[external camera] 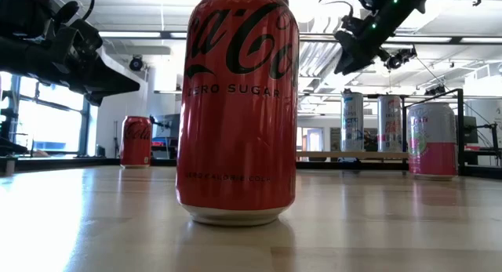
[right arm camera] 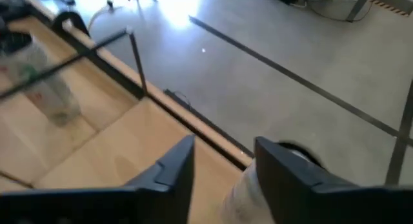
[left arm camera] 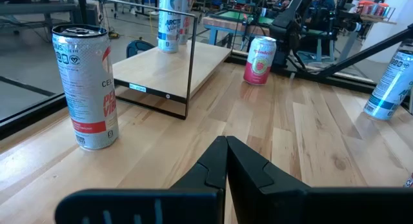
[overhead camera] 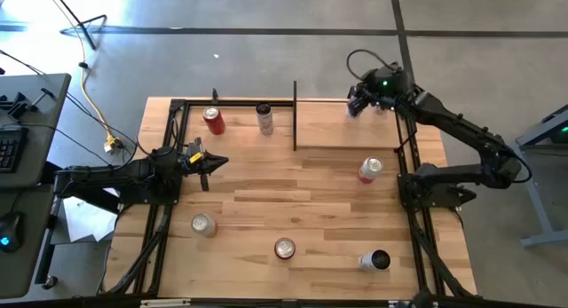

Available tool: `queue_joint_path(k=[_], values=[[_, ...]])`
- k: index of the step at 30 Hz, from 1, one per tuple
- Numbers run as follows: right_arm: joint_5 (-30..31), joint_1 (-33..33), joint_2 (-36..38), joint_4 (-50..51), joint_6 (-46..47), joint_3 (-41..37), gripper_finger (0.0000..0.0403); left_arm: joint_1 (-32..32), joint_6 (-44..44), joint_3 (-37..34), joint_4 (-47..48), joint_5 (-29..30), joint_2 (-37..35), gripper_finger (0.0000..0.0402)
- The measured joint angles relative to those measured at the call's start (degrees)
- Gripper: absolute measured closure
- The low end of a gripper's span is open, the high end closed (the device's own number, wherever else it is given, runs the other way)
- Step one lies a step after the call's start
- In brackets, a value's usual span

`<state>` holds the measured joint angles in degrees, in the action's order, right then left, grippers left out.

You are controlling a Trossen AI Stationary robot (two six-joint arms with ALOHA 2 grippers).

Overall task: Place canned beverage on shelf
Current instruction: Put the left white and blue soda can on the shelf

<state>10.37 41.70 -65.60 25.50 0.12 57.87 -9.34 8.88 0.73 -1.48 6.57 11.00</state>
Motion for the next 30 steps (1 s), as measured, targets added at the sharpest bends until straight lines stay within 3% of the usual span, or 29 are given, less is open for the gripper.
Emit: queue_joint_path(k=[5,11,19,30], values=[[7.28,-6.15,0.00,-3.83,2.60,-4.94,0.0345,0.00,0.00,0.00,0.00,0.00,0.00,0.0401],[14.77,-12.51,0.00,-13.83,8.87,-12.60,0.0390,-0.02,0.02,0.00,0.00,0.02,0.00,0.0401],[24.11,-14.84,-1.83,-23.17,17.23,-18.69,0.0400,0.00,0.04,0.00,-0.01,0.21,-0.01,0.0401],[33.00,-17.10,-16.28,-23.49,20.66,-11.95,0.0400,-0.02,0.04,0.00,-0.02,0.24,-0.01,0.0401]])
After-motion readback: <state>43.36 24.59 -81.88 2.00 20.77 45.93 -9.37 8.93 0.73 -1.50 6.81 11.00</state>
